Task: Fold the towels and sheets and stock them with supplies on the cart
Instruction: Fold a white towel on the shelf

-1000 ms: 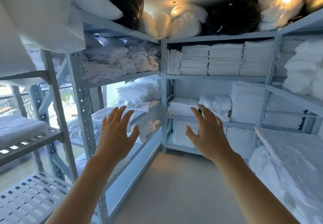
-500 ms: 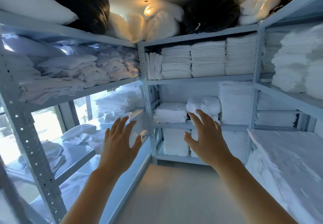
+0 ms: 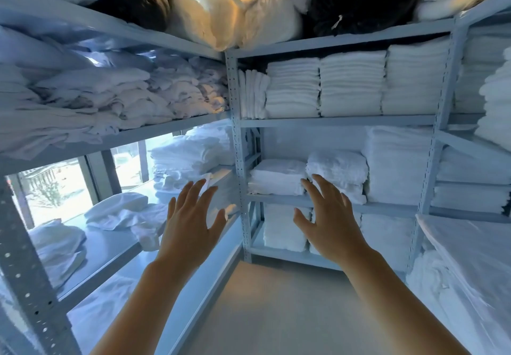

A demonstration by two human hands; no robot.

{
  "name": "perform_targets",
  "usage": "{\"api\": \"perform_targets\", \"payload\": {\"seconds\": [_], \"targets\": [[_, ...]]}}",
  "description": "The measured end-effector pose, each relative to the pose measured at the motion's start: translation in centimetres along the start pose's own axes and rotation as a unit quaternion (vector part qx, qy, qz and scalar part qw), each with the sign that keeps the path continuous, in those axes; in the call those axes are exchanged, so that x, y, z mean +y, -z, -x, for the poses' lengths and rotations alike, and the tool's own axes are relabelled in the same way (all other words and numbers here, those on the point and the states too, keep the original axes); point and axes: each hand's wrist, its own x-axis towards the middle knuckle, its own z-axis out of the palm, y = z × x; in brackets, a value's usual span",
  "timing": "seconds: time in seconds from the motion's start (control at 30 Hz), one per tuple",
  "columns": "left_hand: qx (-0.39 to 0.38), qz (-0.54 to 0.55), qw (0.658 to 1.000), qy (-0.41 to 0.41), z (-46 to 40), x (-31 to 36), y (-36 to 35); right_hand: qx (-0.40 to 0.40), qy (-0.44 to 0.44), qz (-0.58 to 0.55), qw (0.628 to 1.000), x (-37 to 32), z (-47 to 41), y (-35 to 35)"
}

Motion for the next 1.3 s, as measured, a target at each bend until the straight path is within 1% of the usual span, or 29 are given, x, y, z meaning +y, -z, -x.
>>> {"api": "perform_targets", "payload": {"seconds": [0.27, 0.43, 0.63, 0.73, 1.03, 1.17, 1.3], "targets": [[-0.012, 0.023, 1.000, 0.010, -8.5, -9.3, -6.6, -0.013, 0.001, 0.021, 1.000, -0.8, -10.9, -8.5], [-0.014, 0.032, 0.999, 0.000, -14.1, -15.3, -9.7, -0.012, -0.007, 0.033, 0.999, -1.9, -17.4, -13.2], [-0.016, 0.036, 0.999, 0.003, -17.9, -21.7, -12.7, -0.013, -0.007, 0.039, 0.999, -3.5, -22.9, -18.1], [-0.018, 0.036, 0.999, 0.026, -18.8, -24.6, -13.5, -0.020, 0.003, 0.044, 0.999, -4.6, -25.3, -20.3], [0.016, 0.022, 0.996, 0.080, -20.3, -32.5, -15.1, -0.050, 0.052, 0.025, 0.997, -7.9, -32.2, -27.7], [0.031, -0.001, 0.992, 0.124, -20.3, -36.3, -16.2, -0.073, 0.087, 0.001, 0.994, -9.3, -35.9, -32.0], [0.038, -0.032, 0.983, 0.176, -20.6, -39.8, -17.4, -0.090, 0.142, -0.022, 0.986, -11.1, -40.4, -36.9]]}}
